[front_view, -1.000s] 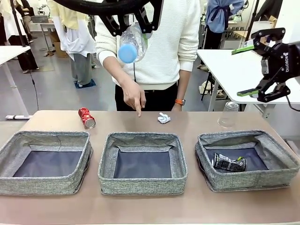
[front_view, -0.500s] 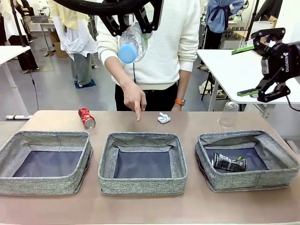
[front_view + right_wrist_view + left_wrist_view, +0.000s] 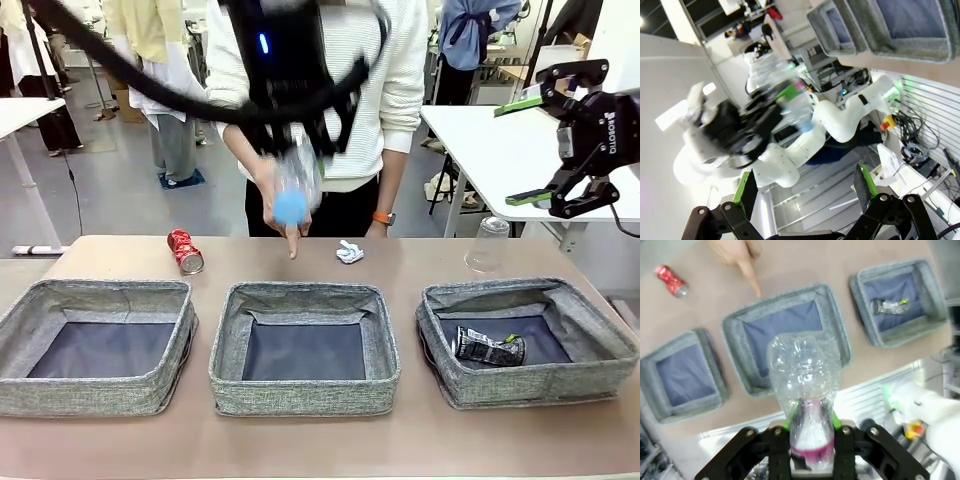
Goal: Sort the waste into the appropriate baskets.
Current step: Place the picked waste into the Fabric basket indicated by the person.
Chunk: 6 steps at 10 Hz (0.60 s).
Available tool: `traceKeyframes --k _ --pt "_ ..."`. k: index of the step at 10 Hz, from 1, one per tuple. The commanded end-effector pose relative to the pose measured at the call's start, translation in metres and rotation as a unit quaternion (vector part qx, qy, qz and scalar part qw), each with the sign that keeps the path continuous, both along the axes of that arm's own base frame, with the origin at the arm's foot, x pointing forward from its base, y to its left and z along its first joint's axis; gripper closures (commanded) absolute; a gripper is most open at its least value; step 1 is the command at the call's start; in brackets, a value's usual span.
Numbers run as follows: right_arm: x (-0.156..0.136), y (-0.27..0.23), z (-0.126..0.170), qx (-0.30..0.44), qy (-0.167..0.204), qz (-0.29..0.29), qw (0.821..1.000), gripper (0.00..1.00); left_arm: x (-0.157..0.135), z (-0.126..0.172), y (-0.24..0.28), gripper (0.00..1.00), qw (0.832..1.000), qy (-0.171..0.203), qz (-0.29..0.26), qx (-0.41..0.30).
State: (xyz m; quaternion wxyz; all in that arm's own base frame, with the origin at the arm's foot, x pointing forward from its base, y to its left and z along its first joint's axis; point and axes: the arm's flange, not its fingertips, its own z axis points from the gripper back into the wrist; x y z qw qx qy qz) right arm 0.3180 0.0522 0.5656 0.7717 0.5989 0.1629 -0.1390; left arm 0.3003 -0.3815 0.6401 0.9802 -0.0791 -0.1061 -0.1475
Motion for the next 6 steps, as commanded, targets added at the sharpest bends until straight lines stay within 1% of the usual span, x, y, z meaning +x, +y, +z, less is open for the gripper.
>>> traceKeyframes --k 1,2,3,4,5,6 --pt "0.002 0.001 0.002 0.014 -0.011 0.003 1.0 0.0 0.001 -0.094 -0.018 0.78 0.999 -0.01 0.024 0.024" --pt "0.002 0.001 0.002 0.014 -0.011 0.003 1.0 0.0 0.017 -0.14 -0.034 0.78 0.998 0.003 0.04 0.045" --pt "0.002 0.001 0.002 0.014 -0.011 0.003 1.0 0.0 0.023 -0.166 -0.046 0.78 0.998 0.001 0.046 0.053" --pt "0.002 0.001 0.002 0.014 -0.011 0.003 1.0 0.0 0.028 -0.179 -0.056 0.78 0.994 -0.028 0.072 0.076" --pt "0.002 0.001 0.002 0.014 -0.011 0.003 1.0 0.0 0.033 -0.184 -0.062 0.78 0.996 -0.02 0.049 0.068" --pt "0.002 0.001 0.002 0.014 -0.011 0.003 1.0 0.0 0.037 -0.187 -0.066 0.78 0.996 -0.023 0.051 0.072"
